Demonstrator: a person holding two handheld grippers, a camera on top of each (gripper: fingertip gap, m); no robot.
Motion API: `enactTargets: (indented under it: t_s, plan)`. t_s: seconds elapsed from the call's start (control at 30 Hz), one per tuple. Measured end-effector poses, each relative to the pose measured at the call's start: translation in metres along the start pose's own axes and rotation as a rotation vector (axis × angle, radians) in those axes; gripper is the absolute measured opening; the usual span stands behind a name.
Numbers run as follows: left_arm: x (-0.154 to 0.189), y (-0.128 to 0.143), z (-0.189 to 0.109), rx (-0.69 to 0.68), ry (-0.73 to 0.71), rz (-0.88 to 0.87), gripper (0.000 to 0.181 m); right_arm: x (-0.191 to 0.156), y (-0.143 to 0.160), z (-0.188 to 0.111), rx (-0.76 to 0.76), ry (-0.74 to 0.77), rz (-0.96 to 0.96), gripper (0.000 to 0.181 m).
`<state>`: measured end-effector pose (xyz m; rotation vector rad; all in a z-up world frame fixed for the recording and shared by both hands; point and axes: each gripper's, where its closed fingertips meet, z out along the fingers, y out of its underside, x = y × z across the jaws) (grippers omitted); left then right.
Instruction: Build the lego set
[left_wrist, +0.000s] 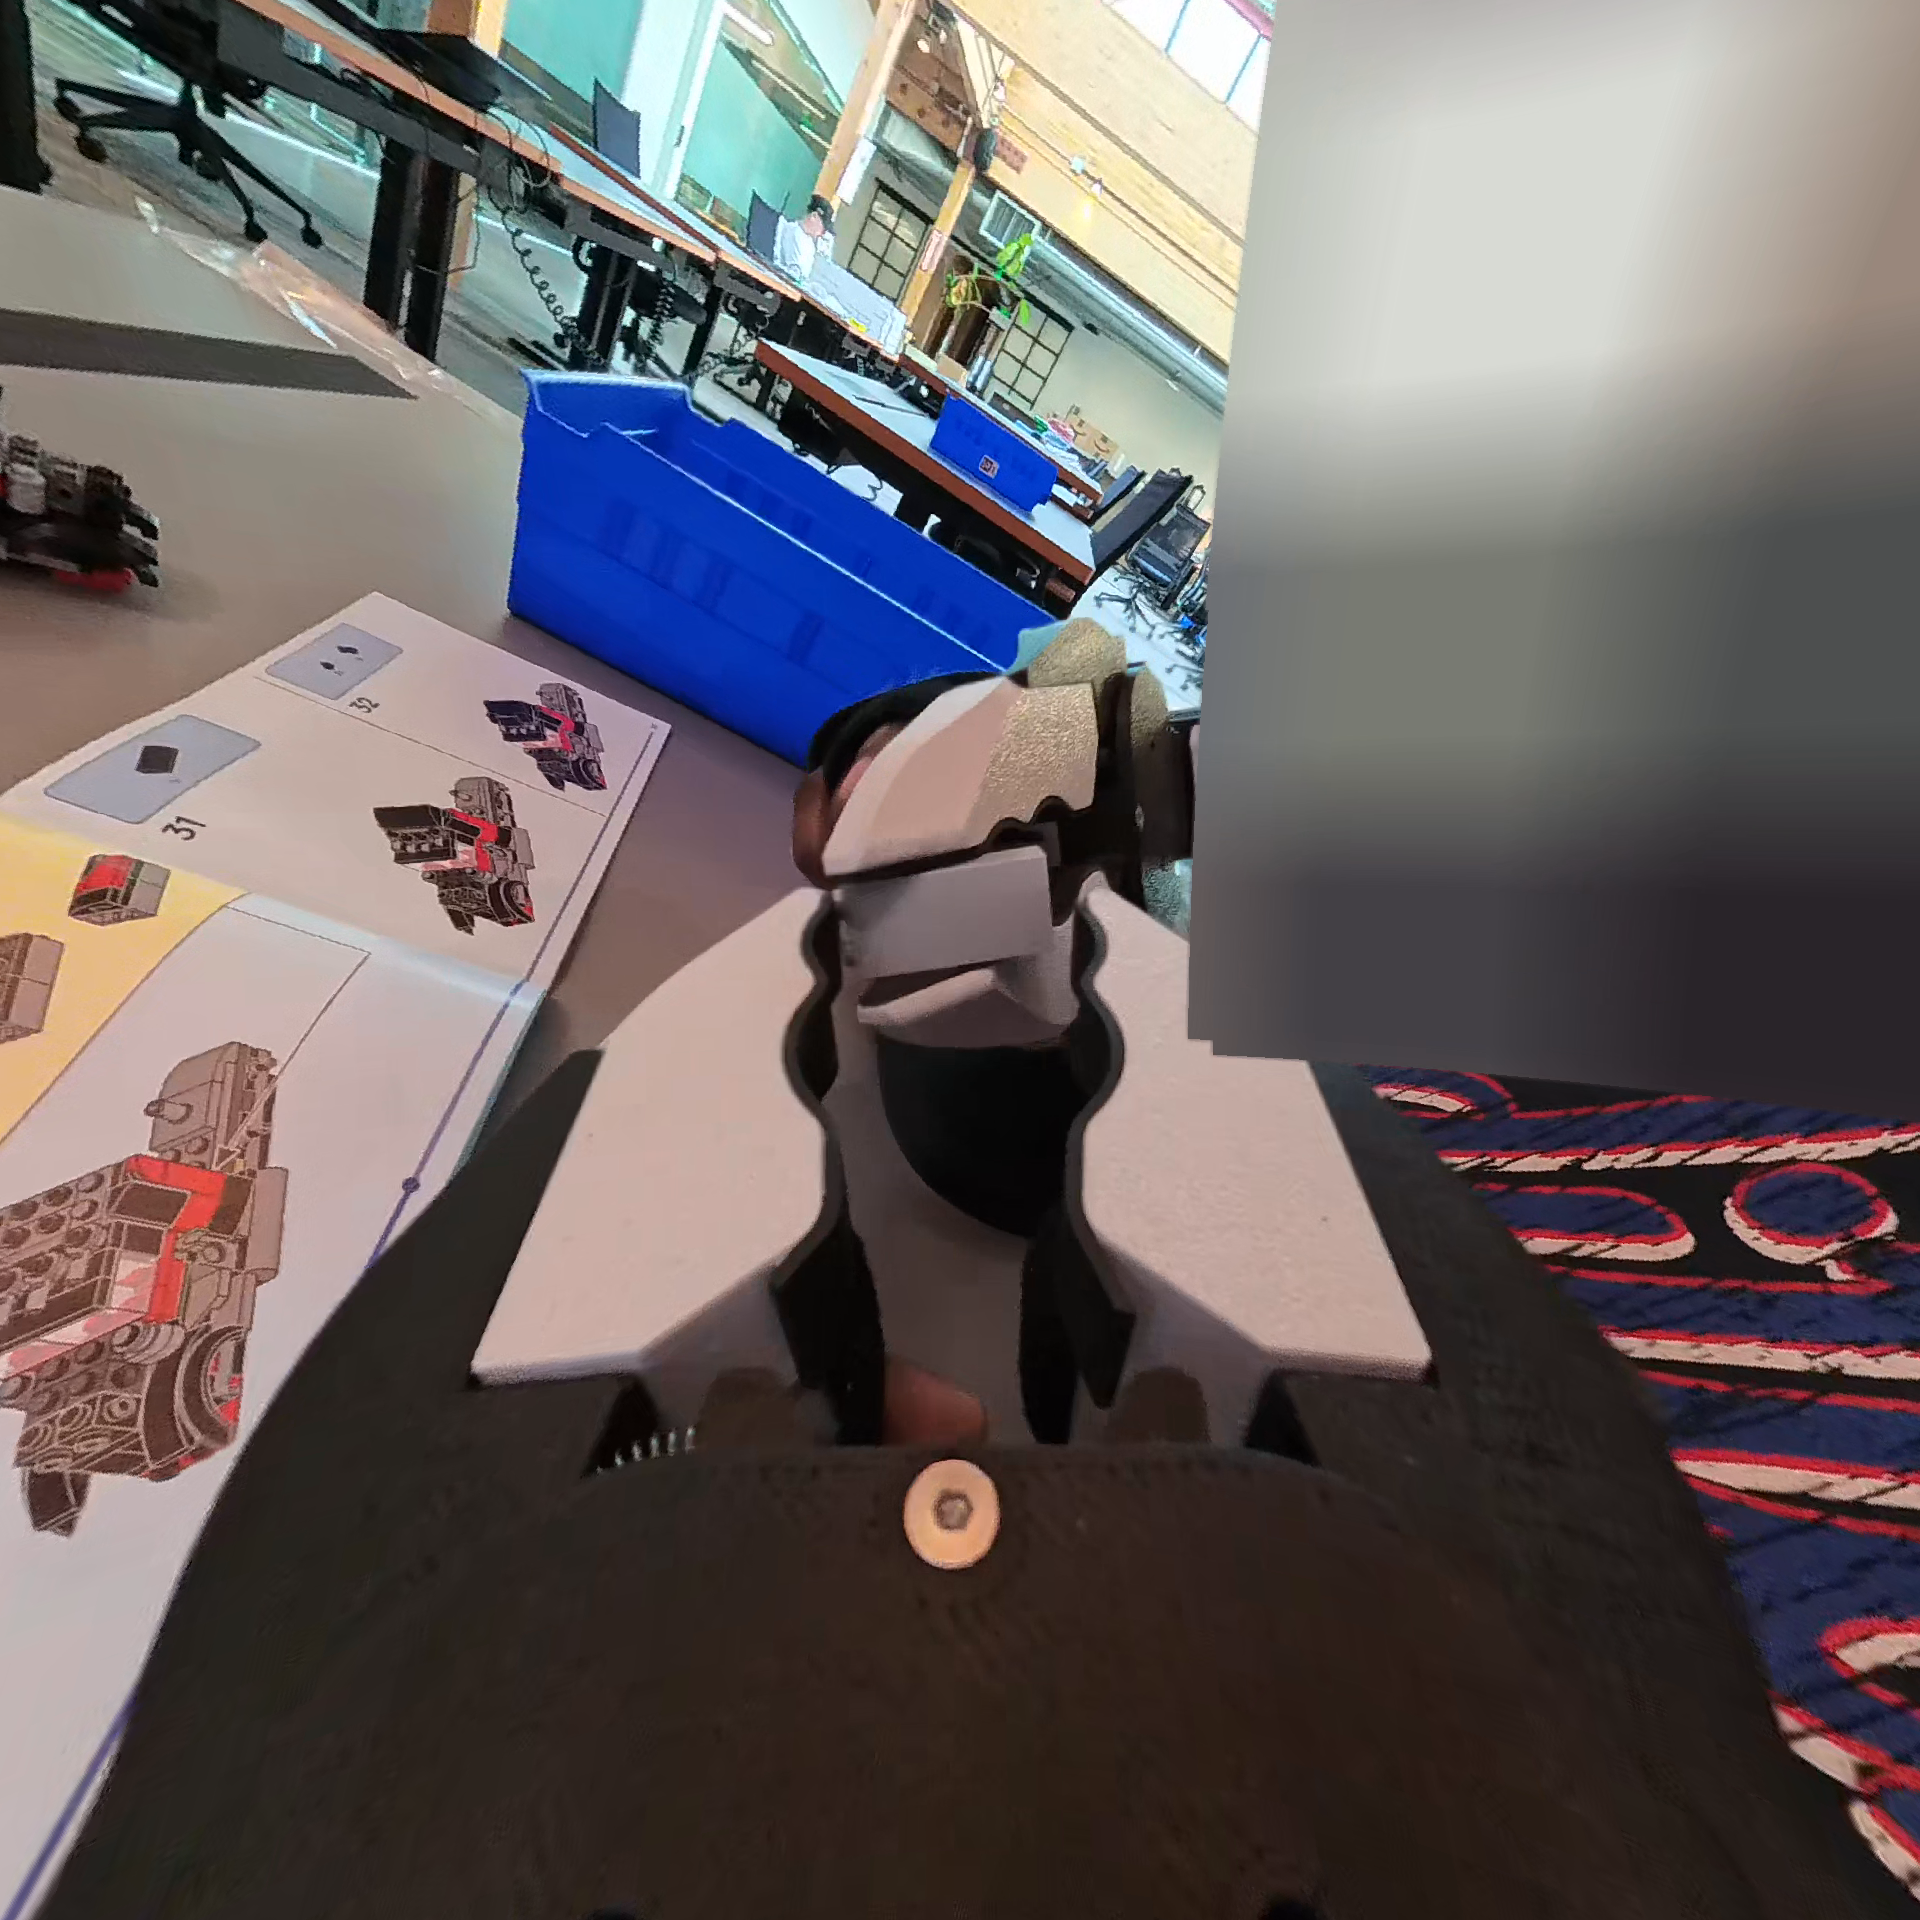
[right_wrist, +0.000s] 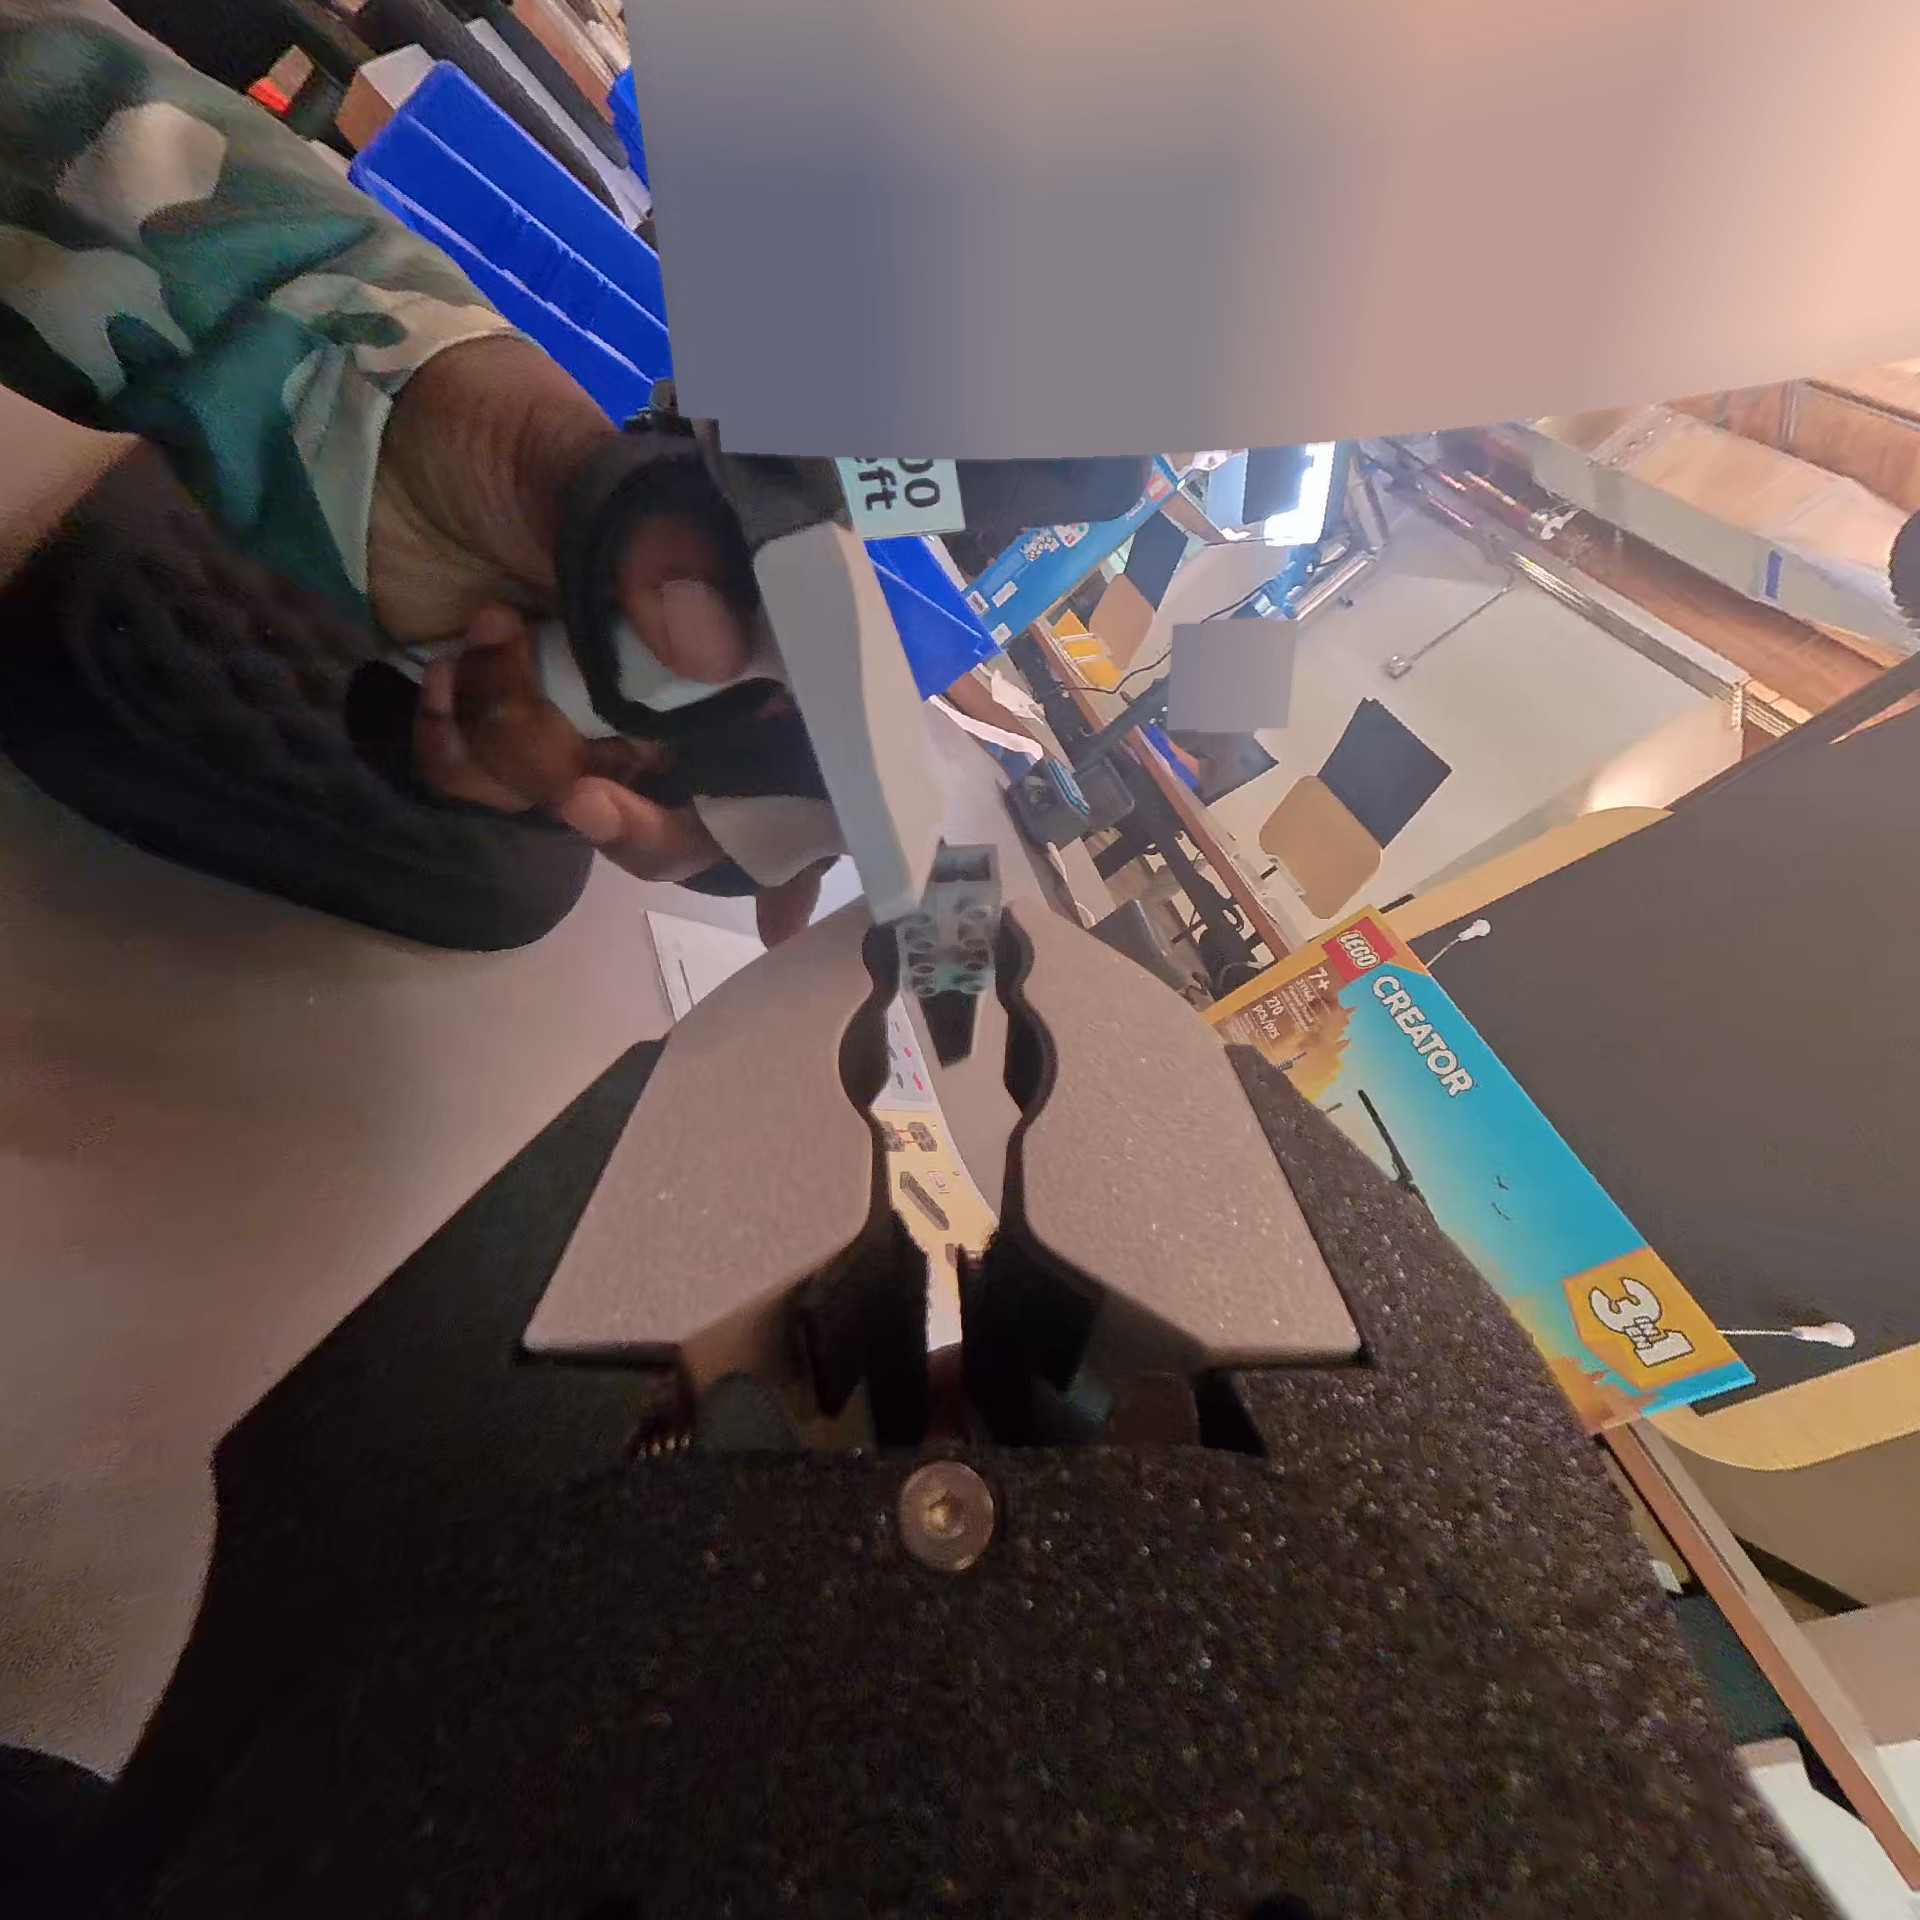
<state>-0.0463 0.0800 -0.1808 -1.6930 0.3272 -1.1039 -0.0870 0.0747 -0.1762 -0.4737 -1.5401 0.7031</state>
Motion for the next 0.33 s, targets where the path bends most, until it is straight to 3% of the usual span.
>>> enactTargets:
  t_s: [0.13,0.23,0.33]
  plan:
    - [-0.002,0.001,0.000,0.002,-0.025,0.039,0.038,-0.001,0.001,0.000,0.004,-0.004,-0.008,0.018]
    - [0.003,-0.002,-0.001,0.074,0.030,-0.017,0.038,0.001,-0.005,-0.001,0.082,-0.008,0.088,0.022]
    - [0.014,-0.023,-0.011,0.271,0.189,-0.185,0.038,0.013,-0.010,-0.004,0.238,-0.047,0.430,0.057]
